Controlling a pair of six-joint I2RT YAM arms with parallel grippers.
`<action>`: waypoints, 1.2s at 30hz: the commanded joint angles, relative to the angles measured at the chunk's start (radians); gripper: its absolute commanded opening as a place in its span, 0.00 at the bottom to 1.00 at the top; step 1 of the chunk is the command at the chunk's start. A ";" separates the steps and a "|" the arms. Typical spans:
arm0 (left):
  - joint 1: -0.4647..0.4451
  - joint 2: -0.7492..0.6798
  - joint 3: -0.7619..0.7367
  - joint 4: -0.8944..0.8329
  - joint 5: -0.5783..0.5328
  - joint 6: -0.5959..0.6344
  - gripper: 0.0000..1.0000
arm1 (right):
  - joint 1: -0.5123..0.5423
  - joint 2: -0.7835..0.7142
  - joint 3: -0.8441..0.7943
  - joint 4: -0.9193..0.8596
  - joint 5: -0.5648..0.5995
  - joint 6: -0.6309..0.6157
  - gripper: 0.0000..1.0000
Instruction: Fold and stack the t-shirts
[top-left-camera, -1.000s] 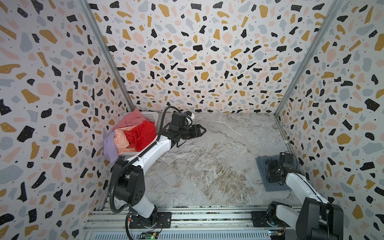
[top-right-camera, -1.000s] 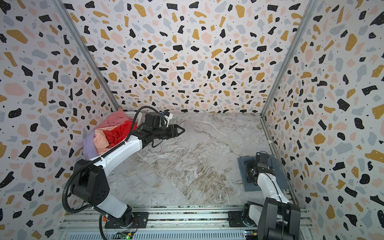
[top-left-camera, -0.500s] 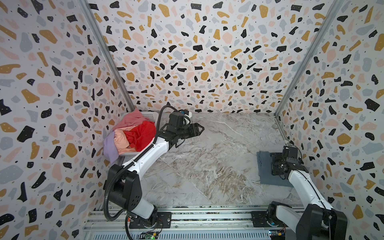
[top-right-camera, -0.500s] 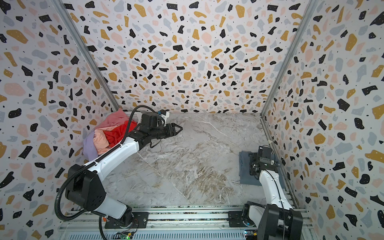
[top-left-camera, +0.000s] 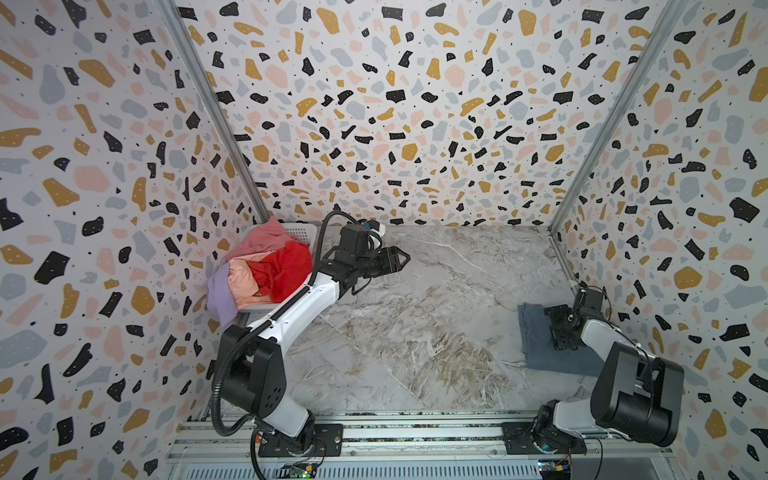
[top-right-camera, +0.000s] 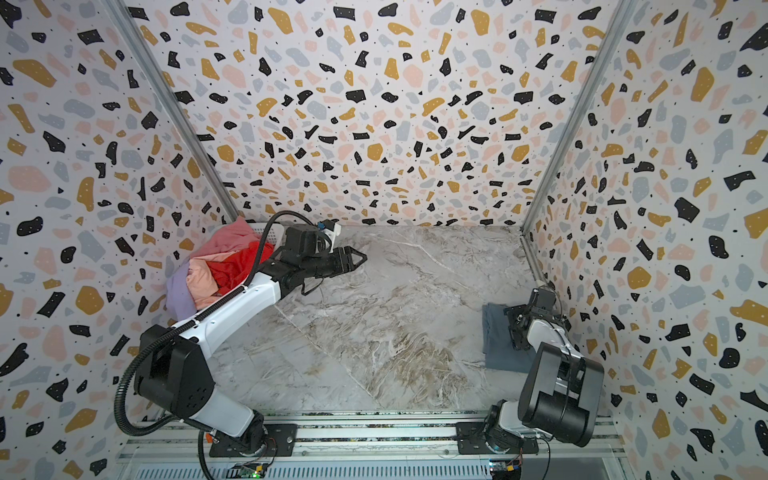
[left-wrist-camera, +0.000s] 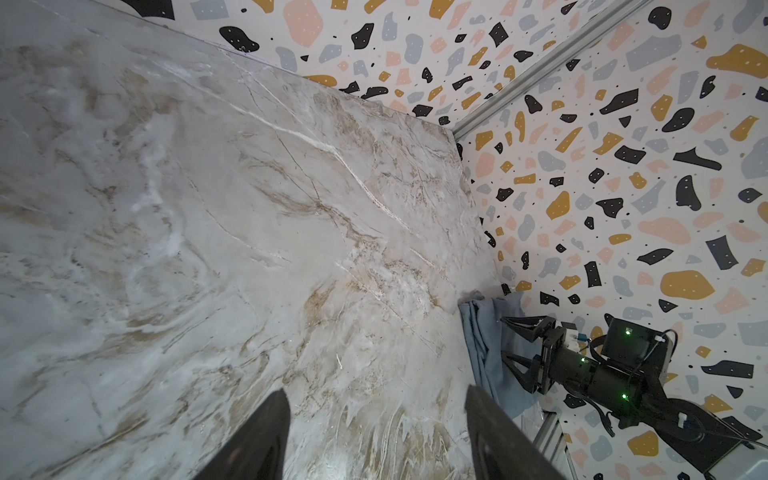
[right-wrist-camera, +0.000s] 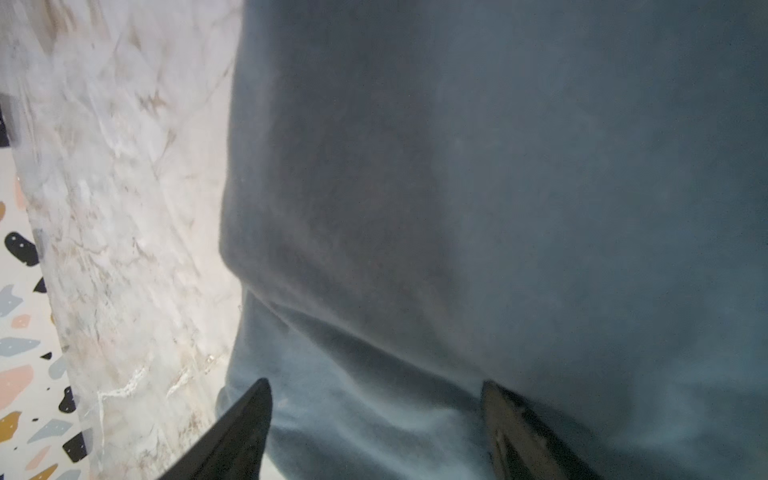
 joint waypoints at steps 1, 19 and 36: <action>0.004 -0.031 -0.019 0.034 -0.003 -0.002 0.68 | -0.089 -0.066 -0.095 -0.116 0.027 -0.094 0.81; 0.004 -0.009 0.001 0.028 -0.008 -0.003 0.68 | 0.007 -0.061 -0.131 -0.046 -0.038 0.043 0.80; 0.023 -0.024 -0.002 0.011 -0.011 0.011 0.69 | 0.108 -0.342 -0.220 -0.266 0.034 0.056 0.80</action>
